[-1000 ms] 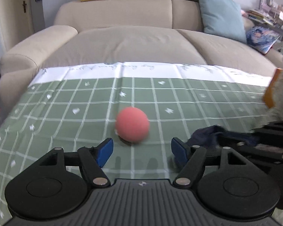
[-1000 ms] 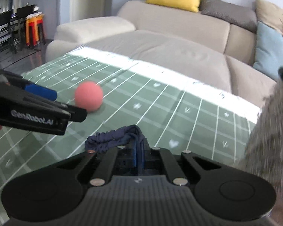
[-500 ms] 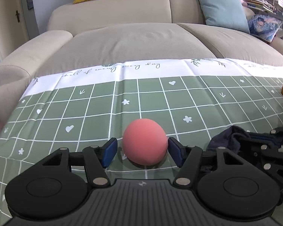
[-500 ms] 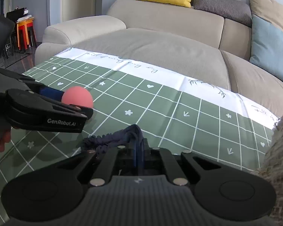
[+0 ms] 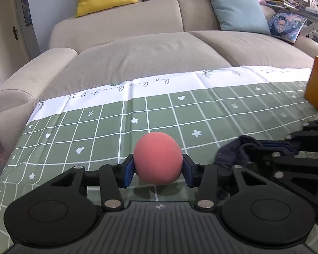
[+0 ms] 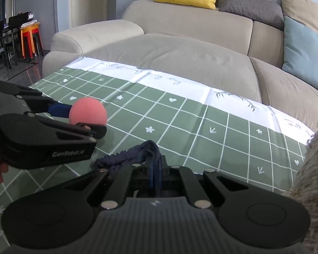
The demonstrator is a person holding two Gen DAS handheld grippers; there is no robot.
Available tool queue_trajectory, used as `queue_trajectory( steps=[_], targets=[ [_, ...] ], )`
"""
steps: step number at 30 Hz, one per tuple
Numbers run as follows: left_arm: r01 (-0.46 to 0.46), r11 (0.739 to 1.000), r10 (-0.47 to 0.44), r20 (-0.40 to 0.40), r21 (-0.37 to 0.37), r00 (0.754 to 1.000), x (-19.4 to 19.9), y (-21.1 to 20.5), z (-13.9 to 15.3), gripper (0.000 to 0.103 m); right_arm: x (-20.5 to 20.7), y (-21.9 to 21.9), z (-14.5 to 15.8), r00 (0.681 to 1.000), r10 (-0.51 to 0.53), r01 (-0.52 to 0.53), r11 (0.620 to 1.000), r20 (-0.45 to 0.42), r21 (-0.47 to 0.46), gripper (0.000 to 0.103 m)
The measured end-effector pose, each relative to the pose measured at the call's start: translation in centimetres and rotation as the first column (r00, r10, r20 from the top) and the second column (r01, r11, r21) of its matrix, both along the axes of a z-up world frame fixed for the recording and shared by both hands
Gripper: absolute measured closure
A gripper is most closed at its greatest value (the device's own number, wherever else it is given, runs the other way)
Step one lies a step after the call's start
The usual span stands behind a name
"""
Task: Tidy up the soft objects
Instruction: 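Carry the navy cap and red ball over the orange box with both grippers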
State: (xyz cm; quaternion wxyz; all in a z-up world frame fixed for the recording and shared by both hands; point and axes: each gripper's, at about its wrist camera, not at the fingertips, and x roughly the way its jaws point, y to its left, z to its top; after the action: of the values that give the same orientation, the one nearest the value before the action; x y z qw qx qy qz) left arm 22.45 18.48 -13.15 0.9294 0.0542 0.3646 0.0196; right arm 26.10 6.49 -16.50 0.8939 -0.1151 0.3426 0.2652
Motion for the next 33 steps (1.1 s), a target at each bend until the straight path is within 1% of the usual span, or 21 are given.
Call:
queue_trajectory(
  steps=[4,8,10,14,17,22,27,33],
  targets=[
    [-0.002,1.0,0.002,0.001,-0.002,1.0,-2.4,-0.7,1.8,0.051,-1.6,-0.4,1.7,1.0,0.012,-0.012,1.0,0.012,0.024,0.102],
    [0.002,1.0,-0.002,0.007,-0.031,1.0,-5.3,-1.6,3.7,0.051,-3.9,-1.4,3.9,1.0,0.022,-0.023,0.998,0.021,0.053,0.102],
    [0.004,0.999,-0.004,0.011,-0.036,1.0,-6.7,-2.2,4.6,0.051,-5.3,-2.2,5.0,0.999,0.021,-0.023,0.997,0.026,0.069,0.102],
    [-0.002,0.997,0.003,0.006,-0.071,1.0,-9.3,-3.2,6.2,0.051,-7.9,-4.3,6.9,1.0,0.011,-0.013,0.995,0.02,0.095,0.102],
    [0.009,0.996,-0.009,0.002,-0.091,1.0,-11.3,-4.3,7.2,0.051,-9.8,-6.1,8.1,1.0,0.009,-0.01,0.994,0.01,0.107,0.102],
    [0.067,0.987,-0.066,0.008,-0.149,0.998,-14.1,-6.7,8.7,0.051,-13.0,-9.7,10.0,1.0,-0.005,0.005,0.993,-0.008,0.117,0.102],
    [0.14,0.978,-0.139,0.012,-0.153,0.99,-16.4,-9.9,9.7,0.051,-15.9,-13.3,11.7,0.999,-0.032,0.036,0.992,-0.031,0.12,0.102],
    [0.235,0.96,-0.234,0.023,-0.151,0.972,-18.3,-13.7,11.1,0.051,-19.1,-18.0,13.6,0.995,-0.091,0.095,0.987,-0.038,0.126,0.101]
  ],
)
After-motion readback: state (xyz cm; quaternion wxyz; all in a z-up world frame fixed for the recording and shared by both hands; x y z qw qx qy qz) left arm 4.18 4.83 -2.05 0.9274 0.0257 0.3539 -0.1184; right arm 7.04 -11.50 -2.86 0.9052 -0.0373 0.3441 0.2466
